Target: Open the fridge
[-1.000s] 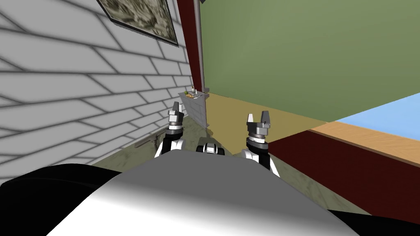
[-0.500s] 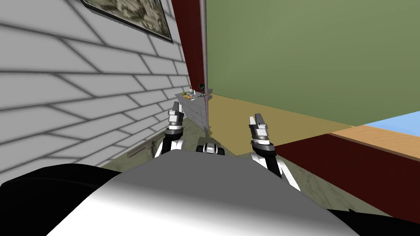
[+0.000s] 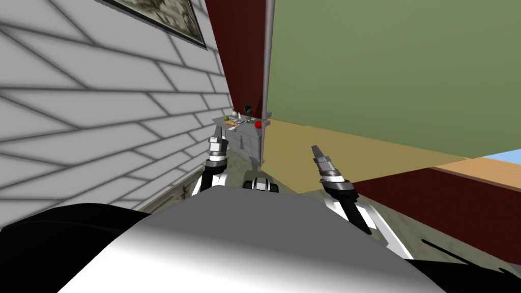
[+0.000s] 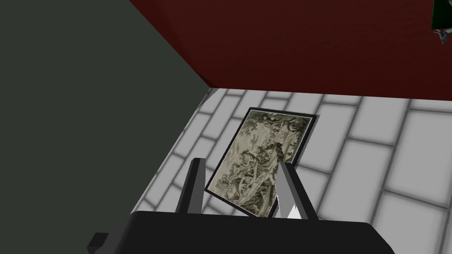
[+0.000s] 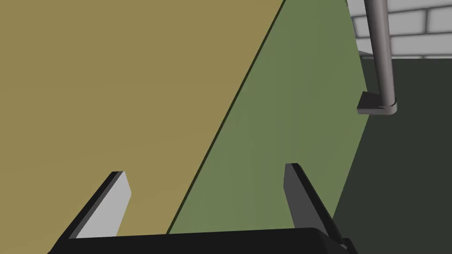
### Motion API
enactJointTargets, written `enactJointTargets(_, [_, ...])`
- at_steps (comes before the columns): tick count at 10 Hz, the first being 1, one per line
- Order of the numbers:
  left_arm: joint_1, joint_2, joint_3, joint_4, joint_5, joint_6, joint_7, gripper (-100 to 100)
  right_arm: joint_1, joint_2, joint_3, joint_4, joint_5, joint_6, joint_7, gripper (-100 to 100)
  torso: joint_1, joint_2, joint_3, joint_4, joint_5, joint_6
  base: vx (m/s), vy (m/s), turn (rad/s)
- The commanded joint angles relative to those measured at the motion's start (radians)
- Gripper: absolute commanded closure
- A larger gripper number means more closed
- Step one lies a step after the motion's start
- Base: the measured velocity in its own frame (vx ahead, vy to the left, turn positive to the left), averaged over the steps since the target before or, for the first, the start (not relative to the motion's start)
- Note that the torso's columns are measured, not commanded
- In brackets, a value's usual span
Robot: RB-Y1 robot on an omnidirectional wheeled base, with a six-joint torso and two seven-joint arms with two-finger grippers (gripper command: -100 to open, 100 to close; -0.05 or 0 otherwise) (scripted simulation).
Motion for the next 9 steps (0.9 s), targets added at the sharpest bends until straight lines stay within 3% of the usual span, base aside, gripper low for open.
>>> enactJointTargets(1, [0.0,0.0,0.0,0.0,0.0,0.0,0.0,0,0.045,-0.081,-0.077,-0.007,0.069,0.049,0.036,-100,-0.001,0.0,0.0,0.0,0.0,0.0,0.11,0.272,-0.175])
enactJointTargets(4, [0.0,0.0,0.0,0.0,0.0,0.0,0.0,0,0.09,-0.171,-0.156,-0.007,0.142,0.106,0.078,-100,-0.001,0.0,0.0,0.0,0.0,0.0,0.108,0.263,-0.175])
enactJointTargets(5, [0.0,0.0,0.0,0.0,0.0,0.0,0.0,0,0.09,-0.178,-0.156,-0.007,0.142,0.106,0.078,-100,-0.002,0.0,0.0,0.0,0.0,0.0,0.062,0.177,-0.043])
enactJointTargets(9, [0.0,0.0,0.0,0.0,0.0,0.0,0.0,0,0.146,-0.297,-0.253,0.005,0.22,0.183,0.131,-100,0.004,-0.002,-0.001,-0.001,0.001,0.0,0.078,0.244,-0.112])
